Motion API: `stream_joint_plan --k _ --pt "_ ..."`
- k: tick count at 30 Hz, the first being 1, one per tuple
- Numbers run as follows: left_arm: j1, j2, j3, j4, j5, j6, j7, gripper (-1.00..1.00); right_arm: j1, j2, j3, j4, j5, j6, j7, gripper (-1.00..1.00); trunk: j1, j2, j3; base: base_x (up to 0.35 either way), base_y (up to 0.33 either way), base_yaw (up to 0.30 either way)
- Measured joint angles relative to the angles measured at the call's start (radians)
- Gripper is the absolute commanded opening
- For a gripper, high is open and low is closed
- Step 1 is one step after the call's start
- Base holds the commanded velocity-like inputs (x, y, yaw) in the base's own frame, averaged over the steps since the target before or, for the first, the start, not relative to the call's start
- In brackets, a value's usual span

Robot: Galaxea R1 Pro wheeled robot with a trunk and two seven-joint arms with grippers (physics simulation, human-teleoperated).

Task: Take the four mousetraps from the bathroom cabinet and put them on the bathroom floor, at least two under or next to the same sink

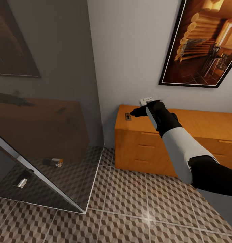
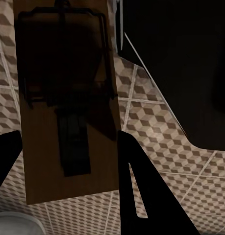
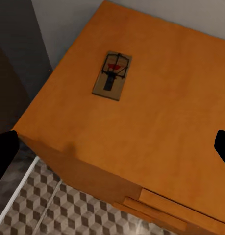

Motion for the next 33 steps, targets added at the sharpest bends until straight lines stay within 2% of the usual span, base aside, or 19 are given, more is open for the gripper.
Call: stream_joint_plan --k 11,12,13,20,24,27,33 --pt "0.000 0.018 -0.001 0.001 0.000 0.000 -0.001 -1.00 0.000 0.057 -0.003 0.062 -0.001 -0.062 -0.061 1.00 0.000 0.000 0.000 0.000 0.000 0.000" --pt "0.000 0.019 -0.001 0.001 0.000 0.000 -0.002 -1.00 0.000 0.058 -0.006 0.189 0.004 -0.144 -0.129 1.00 0.000 0.000 0.000 0.000 0.000 0.000" --pt "0.000 0.021 -0.001 0.001 0.000 0.000 -0.002 -1.00 0.000 0.059 -0.007 0.228 0.003 -0.152 -0.133 1.00 0.000 0.000 0.000 0.000 0.000 0.000" --pt "0.000 0.032 -0.001 0.002 0.000 0.000 -0.003 -1.00 -0.001 0.060 -0.009 0.254 0.004 -0.178 -0.137 1.00 0.000 0.000 0.000 0.000 0.000 0.000" --pt "0.000 0.037 -0.001 0.003 0.000 0.000 -0.003 -1.00 -0.001 0.060 -0.008 0.282 0.003 -0.226 -0.137 1.00 0.000 0.000 0.000 0.000 0.000 0.000" --pt "0.000 0.041 -0.001 0.003 0.000 0.000 -0.003 -1.00 0.000 0.059 -0.007 0.292 0.000 -0.290 -0.137 1.00 0.000 0.000 0.000 0.000 0.000 0.000" --pt "0.001 0.043 -0.001 0.003 0.000 0.000 -0.003 -1.00 0.000 0.059 -0.006 0.296 -0.003 -0.339 -0.134 1.00 0.000 0.000 0.000 0.000 0.000 0.000"
